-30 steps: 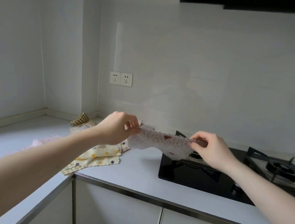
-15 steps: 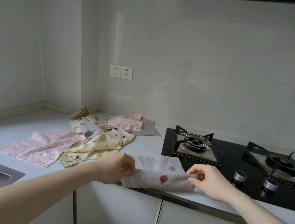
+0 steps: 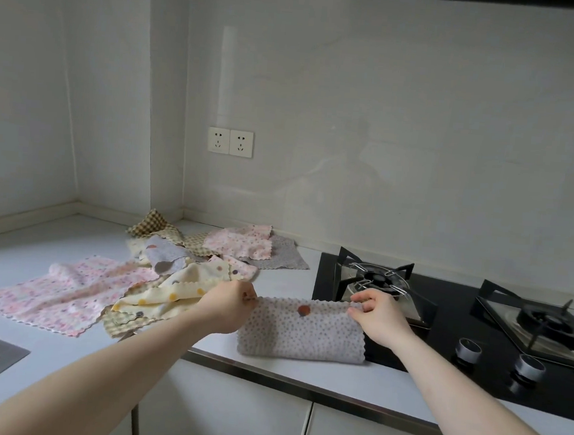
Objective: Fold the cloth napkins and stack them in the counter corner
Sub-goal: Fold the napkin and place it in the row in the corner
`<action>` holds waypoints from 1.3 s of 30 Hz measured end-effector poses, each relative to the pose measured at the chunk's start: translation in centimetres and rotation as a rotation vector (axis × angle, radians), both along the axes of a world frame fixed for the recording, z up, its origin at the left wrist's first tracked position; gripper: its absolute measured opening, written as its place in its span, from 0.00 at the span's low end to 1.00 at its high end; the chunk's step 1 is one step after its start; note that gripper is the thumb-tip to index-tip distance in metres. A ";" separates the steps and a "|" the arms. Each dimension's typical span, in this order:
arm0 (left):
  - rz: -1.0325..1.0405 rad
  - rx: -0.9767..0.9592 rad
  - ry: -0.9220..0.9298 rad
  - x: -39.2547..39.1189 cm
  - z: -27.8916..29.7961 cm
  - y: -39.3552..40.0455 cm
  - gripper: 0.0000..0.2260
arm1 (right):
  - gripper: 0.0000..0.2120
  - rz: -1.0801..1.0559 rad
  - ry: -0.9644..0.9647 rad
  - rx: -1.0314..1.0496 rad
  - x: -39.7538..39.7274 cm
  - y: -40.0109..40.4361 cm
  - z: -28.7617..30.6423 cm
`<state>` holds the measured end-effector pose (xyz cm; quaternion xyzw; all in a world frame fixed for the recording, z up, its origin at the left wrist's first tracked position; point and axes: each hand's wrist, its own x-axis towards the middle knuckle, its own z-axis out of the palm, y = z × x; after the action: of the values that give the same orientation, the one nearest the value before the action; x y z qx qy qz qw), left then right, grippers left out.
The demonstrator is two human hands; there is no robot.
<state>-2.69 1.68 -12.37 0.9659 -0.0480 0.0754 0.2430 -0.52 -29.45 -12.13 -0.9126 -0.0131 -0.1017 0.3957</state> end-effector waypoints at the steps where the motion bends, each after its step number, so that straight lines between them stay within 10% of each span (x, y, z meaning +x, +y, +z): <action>1: 0.013 0.002 0.007 0.3 -0.1 -0.1 0.12 | 0.07 -0.016 -0.003 0.007 0.4 0.2 -0.2; 22: 0.033 -0.010 -0.150 3.3 -6.3 0.6 0.05 | 0.18 -0.139 0.146 -0.292 1.1 1.7 -4.5; 39: 0.038 -0.254 -0.136 2.9 -6.1 1.1 0.07 | 0.11 -0.150 0.096 0.253 1.3 0.9 -1.3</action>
<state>0.21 2.74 -18.44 0.9209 -0.0360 0.1507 0.3578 0.75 -28.56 -13.39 -0.8577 0.0871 -0.0882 0.4991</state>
